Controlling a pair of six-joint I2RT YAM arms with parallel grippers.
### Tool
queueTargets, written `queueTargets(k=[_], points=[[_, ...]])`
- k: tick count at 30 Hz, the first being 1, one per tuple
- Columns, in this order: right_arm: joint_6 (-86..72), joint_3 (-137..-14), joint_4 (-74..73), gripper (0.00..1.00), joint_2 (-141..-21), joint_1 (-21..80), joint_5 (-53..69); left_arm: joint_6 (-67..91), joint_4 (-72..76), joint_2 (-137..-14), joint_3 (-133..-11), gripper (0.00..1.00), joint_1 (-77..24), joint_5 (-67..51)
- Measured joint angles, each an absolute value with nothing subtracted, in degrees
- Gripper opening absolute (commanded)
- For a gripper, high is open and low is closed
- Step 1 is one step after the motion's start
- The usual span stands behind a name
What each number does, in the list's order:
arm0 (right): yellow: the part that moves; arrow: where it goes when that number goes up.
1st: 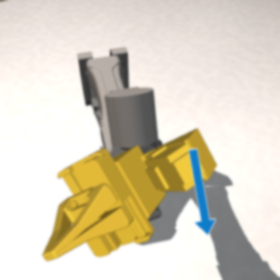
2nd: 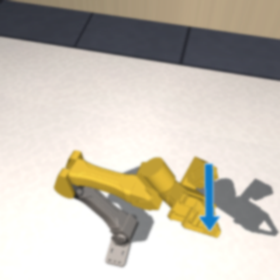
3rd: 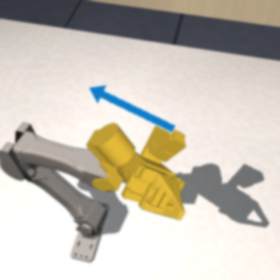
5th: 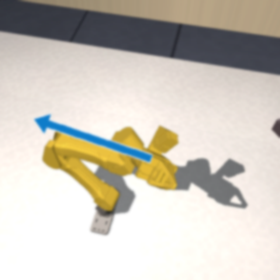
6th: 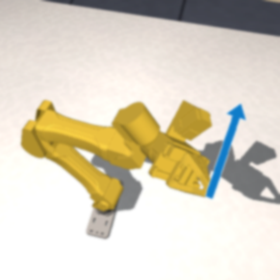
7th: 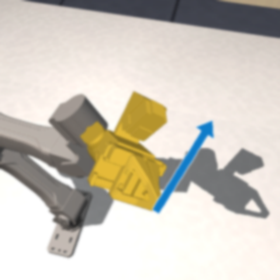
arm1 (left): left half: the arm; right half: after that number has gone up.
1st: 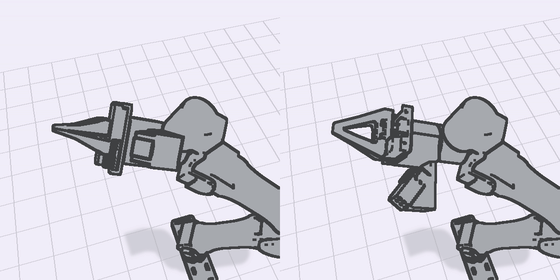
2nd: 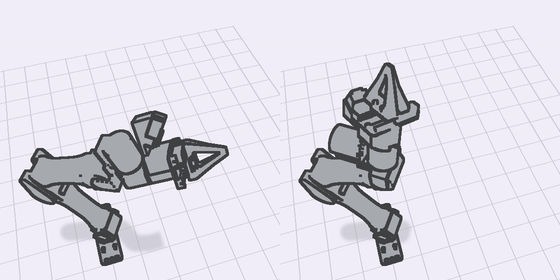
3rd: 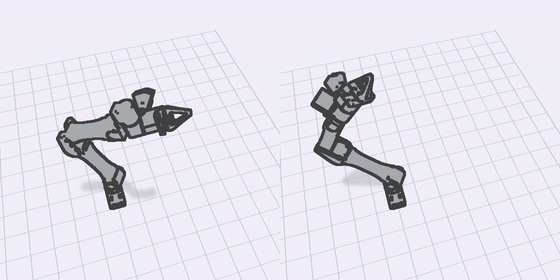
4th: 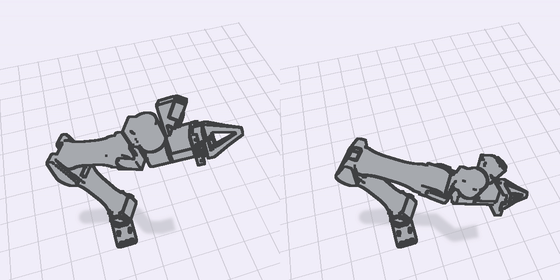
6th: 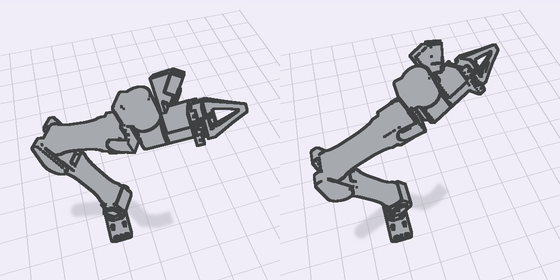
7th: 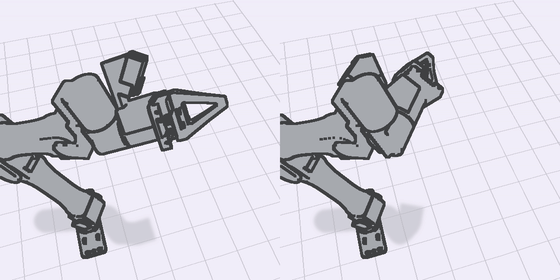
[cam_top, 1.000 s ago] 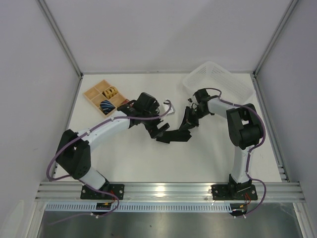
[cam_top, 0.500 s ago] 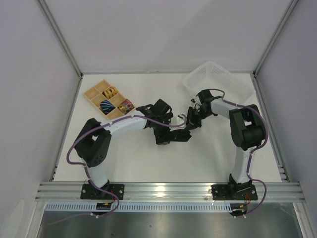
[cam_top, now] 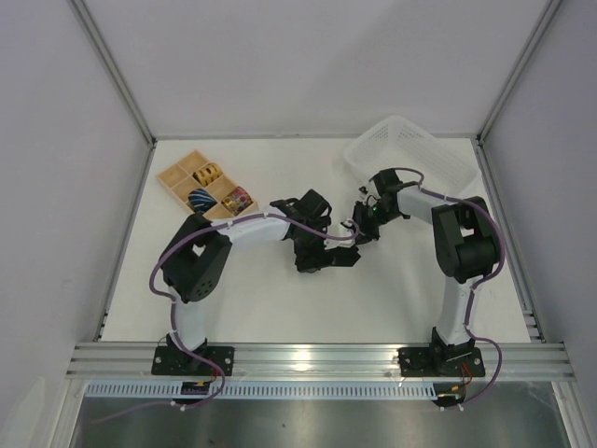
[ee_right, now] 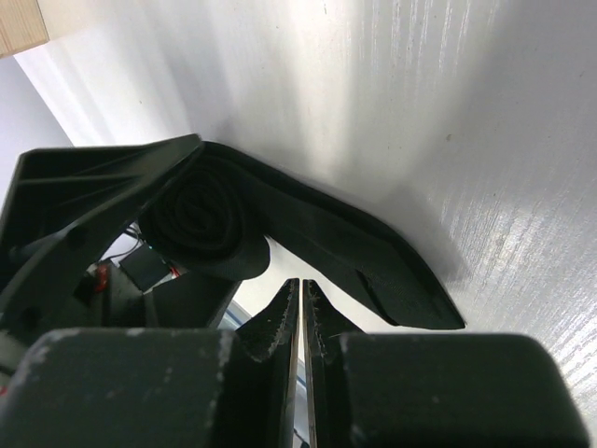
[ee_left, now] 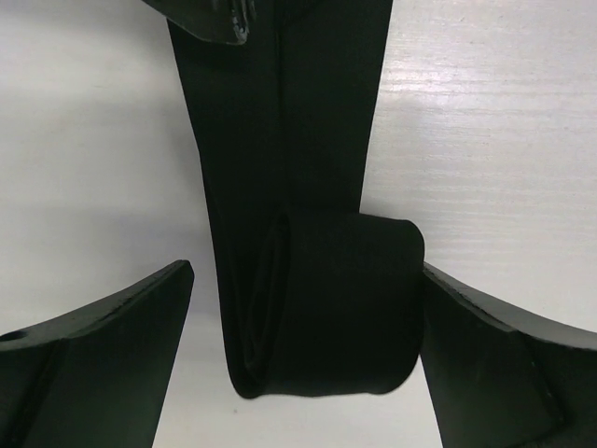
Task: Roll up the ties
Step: Roll the tie
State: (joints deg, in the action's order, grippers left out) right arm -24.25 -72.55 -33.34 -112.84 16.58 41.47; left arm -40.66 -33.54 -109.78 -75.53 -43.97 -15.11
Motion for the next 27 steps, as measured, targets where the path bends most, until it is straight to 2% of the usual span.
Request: queueTargets(k=[10,19,27], points=[[-23.75,-74.85,-34.17,0.09,-113.16,15.99,41.50,-42.13,-34.85,-114.37,-79.64,0.99,-43.16,-17.69],[-25.93,-78.13,-33.80,0.08,-114.21,16.01,40.47,-42.78,-35.11,-114.69,-79.66,0.89,-41.89,-20.34],[-27.51,-78.13,-32.60,0.07,-114.21,16.08,38.94,-43.13,-36.16,-114.89,-80.05,0.72,-41.47,-22.52]])
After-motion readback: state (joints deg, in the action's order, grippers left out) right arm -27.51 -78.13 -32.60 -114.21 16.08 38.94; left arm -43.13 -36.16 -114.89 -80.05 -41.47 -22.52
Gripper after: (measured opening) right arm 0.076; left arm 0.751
